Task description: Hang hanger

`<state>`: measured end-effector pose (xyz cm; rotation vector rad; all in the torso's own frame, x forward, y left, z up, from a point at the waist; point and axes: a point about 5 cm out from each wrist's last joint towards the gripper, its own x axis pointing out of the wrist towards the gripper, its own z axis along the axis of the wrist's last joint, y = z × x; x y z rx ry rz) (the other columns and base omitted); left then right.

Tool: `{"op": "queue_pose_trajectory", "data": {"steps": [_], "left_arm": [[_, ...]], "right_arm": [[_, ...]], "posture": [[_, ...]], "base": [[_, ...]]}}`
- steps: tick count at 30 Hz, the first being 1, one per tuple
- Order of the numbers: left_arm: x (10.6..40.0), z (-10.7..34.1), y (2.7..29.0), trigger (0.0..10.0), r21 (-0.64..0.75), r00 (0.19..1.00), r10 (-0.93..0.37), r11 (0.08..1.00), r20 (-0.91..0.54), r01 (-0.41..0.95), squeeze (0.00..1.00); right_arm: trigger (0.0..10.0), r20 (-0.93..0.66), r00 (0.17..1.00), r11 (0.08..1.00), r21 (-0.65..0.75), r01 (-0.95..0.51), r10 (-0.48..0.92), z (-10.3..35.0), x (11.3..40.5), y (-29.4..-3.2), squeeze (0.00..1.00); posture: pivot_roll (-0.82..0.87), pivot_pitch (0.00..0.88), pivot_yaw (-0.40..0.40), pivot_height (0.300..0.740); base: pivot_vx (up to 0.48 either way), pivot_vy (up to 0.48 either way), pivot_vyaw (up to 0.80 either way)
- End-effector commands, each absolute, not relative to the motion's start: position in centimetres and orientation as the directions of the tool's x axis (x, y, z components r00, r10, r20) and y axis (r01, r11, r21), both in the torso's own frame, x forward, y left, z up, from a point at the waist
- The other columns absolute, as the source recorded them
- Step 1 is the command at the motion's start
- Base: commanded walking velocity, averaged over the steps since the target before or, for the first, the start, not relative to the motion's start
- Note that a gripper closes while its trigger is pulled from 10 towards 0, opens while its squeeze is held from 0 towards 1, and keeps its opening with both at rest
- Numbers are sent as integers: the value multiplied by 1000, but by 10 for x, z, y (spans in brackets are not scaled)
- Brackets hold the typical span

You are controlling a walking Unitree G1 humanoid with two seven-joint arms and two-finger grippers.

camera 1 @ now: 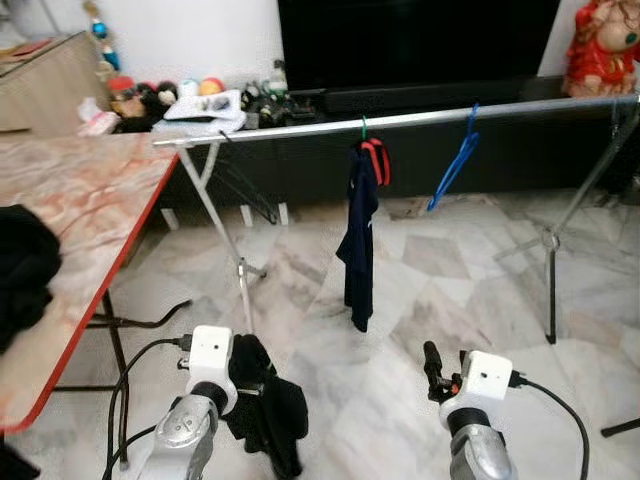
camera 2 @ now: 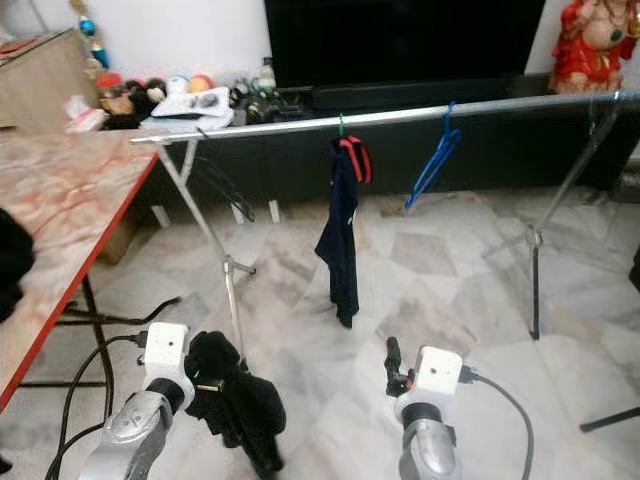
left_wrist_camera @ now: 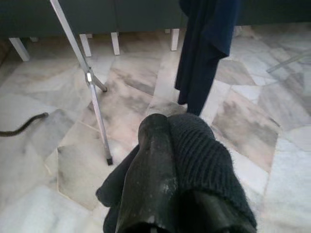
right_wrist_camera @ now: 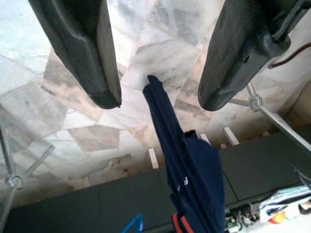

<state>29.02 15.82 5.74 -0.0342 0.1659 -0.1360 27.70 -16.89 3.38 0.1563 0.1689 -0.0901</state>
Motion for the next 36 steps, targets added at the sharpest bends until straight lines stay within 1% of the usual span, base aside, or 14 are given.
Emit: {"op": "queue_pose_trajectory", "data": {"steps": [1,9,14,16,21,27,32,36], "left_arm": [[291,62,165,10000,-39,982,-119,993,-146,115,0],[291,63,165,10000,-40,982,-120,993,-147,115,0],[291,63,165,10000,-41,982,-119,993,-147,115,0],[291,63,165,10000,-41,982,-121,992,-147,116,0],[292,63,164,10000,-44,981,-123,992,-148,118,0],[292,63,163,10000,-47,981,-123,992,-148,117,0],[292,62,163,10000,-51,981,-126,991,-148,120,0],[292,63,162,10000,-52,981,-129,991,-147,122,0]], "right_arm": [[10000,-183,981,981,171,97,-65,33,277,-162,0],[10000,-181,982,983,161,89,-59,33,278,-163,0],[10000,-175,983,983,161,89,-61,34,278,-162,0],[10000,-186,979,976,182,121,-87,33,278,-165,0],[10000,-177,979,974,188,130,-97,34,278,-167,0],[10000,-174,978,974,173,145,-115,35,278,-170,0],[10000,-162,974,970,161,183,-157,36,279,-175,0],[10000,-162,974,969,160,185,-160,37,280,-176,0]], "posture": [[50,41,65,740],[51,43,66,740],[51,45,66,740],[51,45,66,740],[50,44,63,740],[50,44,60,740],[52,43,58,740],[51,42,56,740]], "base": [[-270,0,0],[-270,0,0],[-270,0,779],[-270,0,0],[-270,0,0],[-271,0,0],[-270,0,0],[-270,0,0]]}}
